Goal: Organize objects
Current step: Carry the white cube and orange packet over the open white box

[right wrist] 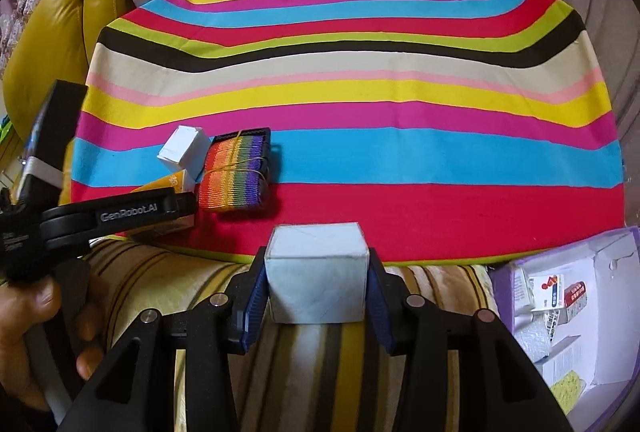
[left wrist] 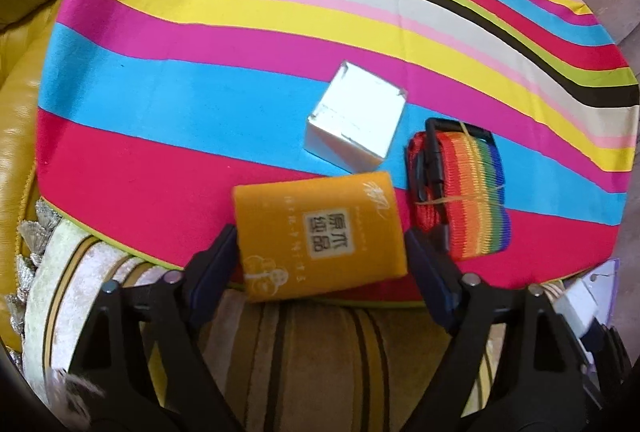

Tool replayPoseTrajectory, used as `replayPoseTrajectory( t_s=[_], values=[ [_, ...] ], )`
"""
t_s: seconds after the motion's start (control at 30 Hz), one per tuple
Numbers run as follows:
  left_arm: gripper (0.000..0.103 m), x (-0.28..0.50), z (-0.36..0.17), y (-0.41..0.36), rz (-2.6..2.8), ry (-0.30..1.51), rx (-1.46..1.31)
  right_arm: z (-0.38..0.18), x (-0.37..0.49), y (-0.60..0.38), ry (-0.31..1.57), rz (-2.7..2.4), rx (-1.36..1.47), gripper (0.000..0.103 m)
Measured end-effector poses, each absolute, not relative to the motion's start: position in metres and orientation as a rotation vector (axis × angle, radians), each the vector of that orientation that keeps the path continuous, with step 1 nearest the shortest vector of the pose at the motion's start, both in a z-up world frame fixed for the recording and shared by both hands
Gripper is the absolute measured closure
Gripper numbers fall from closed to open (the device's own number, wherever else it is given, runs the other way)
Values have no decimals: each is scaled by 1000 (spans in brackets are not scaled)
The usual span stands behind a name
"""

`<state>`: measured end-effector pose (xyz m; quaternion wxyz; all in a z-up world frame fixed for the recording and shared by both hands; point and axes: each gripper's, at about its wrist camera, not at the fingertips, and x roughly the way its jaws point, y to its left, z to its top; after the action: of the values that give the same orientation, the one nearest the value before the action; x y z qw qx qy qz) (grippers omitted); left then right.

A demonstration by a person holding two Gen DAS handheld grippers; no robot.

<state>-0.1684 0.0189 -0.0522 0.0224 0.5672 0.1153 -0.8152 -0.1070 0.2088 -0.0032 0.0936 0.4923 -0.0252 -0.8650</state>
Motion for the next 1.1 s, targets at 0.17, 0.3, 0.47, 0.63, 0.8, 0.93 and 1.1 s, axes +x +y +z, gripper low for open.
replayPoseTrajectory(
  t_s=[0.17, 0.3, 0.47, 0.63, 0.8, 0.93, 1.1],
  values=[
    [24, -163, -47, 12, -2533, 375, 1716, 1, -99, 218, -97, -2575, 1444, 57],
    [24, -149, -36, 2, -2568, 427, 1652, 3, -95, 222, -103, -2586, 1430, 57],
    [24, -129, -17, 2, -2675, 498, 1592, 6, -88, 229, -109, -2607, 1420, 57],
    [24, -108, -3, 22, -2782, 478, 1576, 9, -81, 238, -116, -2632, 1413, 57],
    [24, -94, 5, 43, -2861, 457, 1594, 12, -73, 250, -133, -2660, 1414, 57],
    [24, -92, 9, 58, -2919, 431, 1624, 13, -67, 259, -144, -2680, 1413, 57],
    [24, -88, 19, 89, -2987, 376, 1639, 15, -57, 273, -170, -2706, 1415, 57]
  ],
)
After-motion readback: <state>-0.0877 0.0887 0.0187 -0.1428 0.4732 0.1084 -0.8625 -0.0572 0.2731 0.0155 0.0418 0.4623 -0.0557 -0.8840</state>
